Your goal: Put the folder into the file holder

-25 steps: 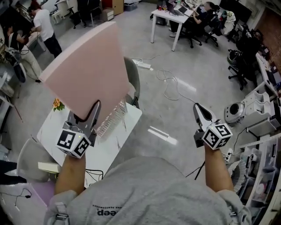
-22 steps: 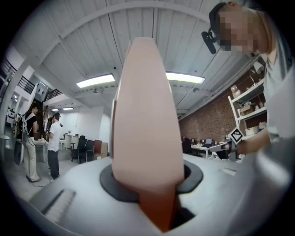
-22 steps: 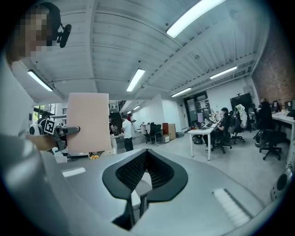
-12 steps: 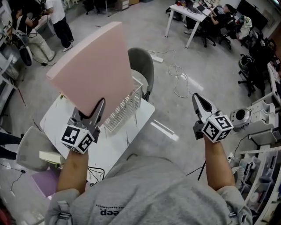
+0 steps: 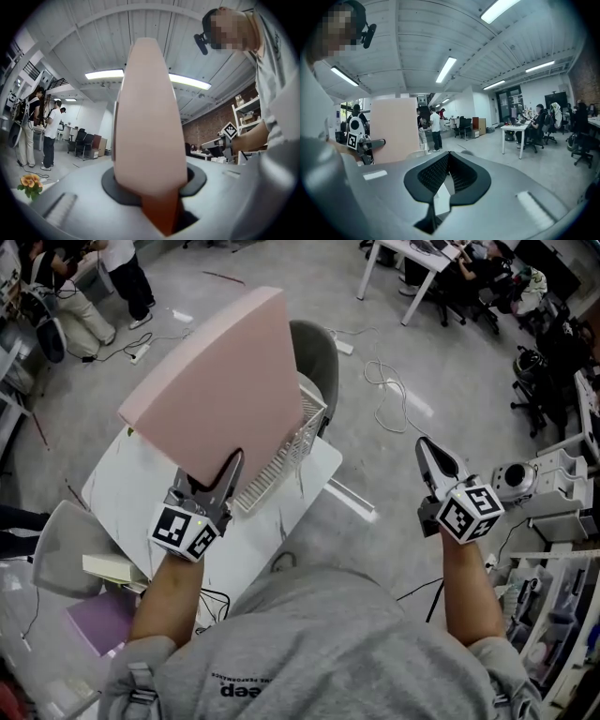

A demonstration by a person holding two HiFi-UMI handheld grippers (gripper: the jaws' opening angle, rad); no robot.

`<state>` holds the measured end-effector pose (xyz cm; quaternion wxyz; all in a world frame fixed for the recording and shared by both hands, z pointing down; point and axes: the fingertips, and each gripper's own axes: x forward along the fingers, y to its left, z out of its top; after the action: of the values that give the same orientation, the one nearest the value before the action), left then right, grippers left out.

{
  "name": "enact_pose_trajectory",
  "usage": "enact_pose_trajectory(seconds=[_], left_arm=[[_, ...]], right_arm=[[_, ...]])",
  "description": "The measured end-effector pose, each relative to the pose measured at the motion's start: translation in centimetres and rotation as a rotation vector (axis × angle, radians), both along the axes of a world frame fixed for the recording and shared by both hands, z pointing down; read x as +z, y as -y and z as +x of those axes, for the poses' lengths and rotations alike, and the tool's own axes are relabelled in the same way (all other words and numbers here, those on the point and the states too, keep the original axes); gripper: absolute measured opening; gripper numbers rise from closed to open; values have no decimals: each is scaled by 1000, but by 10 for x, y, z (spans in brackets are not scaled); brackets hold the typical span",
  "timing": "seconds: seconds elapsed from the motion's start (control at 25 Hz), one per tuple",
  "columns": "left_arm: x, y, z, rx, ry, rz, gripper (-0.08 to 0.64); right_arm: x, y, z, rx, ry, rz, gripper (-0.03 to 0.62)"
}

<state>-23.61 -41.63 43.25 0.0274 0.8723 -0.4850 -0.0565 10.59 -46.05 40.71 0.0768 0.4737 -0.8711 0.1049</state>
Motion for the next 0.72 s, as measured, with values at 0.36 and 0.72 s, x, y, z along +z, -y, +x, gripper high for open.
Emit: enact_pose_trajectory(seconds=[0.36, 0.72], left_arm=[[39, 5, 4, 49, -23, 22, 199], [69, 5, 11, 73, -58, 6, 207]], right_arm=[[11, -9, -7, 33, -26, -33, 5], [21, -19, -9, 53, -48, -58, 5]])
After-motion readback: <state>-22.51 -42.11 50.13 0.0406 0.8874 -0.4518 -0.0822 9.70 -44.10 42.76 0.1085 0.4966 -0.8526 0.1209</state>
